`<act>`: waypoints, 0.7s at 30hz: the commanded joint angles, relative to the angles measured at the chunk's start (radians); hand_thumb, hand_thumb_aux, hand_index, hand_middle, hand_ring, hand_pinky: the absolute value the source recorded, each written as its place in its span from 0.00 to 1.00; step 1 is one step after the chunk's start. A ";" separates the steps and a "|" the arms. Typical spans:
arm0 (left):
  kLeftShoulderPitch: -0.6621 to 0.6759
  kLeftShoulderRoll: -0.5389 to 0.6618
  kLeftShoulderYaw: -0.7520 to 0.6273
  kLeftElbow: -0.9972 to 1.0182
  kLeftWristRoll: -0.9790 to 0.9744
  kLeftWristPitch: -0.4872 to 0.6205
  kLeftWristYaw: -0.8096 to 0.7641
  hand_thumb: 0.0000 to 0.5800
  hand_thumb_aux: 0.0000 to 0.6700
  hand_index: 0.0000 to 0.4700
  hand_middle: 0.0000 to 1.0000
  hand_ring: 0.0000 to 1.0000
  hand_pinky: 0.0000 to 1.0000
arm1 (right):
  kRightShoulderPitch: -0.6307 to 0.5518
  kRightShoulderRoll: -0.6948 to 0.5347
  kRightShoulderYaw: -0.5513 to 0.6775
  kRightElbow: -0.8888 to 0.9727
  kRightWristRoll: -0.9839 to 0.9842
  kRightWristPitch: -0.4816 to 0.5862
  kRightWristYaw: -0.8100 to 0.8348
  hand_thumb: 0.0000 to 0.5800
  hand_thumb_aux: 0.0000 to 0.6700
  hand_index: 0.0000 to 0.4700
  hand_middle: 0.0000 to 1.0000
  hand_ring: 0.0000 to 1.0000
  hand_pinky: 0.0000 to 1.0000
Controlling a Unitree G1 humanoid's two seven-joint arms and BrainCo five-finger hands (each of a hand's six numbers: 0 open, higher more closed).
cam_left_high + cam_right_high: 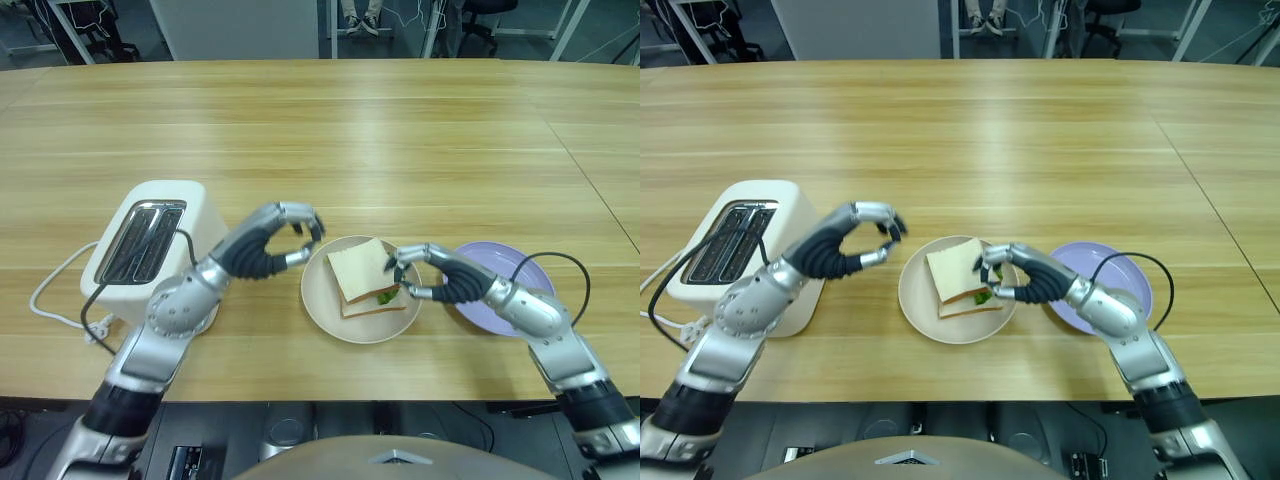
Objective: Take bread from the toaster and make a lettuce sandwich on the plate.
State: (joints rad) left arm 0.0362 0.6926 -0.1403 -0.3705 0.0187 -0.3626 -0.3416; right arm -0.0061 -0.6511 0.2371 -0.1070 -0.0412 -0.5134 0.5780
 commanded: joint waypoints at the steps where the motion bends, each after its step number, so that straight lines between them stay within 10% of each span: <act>1: 0.132 0.062 -0.060 -0.038 0.008 0.023 -0.142 1.00 1.00 0.98 1.00 1.00 1.00 | 0.089 -0.067 0.052 -0.098 -0.002 0.051 0.112 1.00 1.00 0.98 1.00 1.00 1.00; 9: 0.218 0.088 -0.226 0.050 0.212 0.068 -0.286 1.00 1.00 0.98 1.00 1.00 1.00 | 0.164 -0.098 0.161 -0.090 -0.164 0.075 0.179 1.00 1.00 0.98 1.00 1.00 1.00; 21: -0.013 -0.058 -0.359 0.376 0.653 0.063 -0.124 1.00 1.00 0.98 1.00 1.00 1.00 | -0.004 0.063 0.276 0.154 -0.605 0.112 -0.030 1.00 1.00 0.98 0.98 0.98 0.98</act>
State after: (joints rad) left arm 0.0430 0.6442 -0.4740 -0.0745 0.5983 -0.3146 -0.4905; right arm 0.0164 -0.6055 0.4942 -0.0192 -0.5760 -0.4224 0.5874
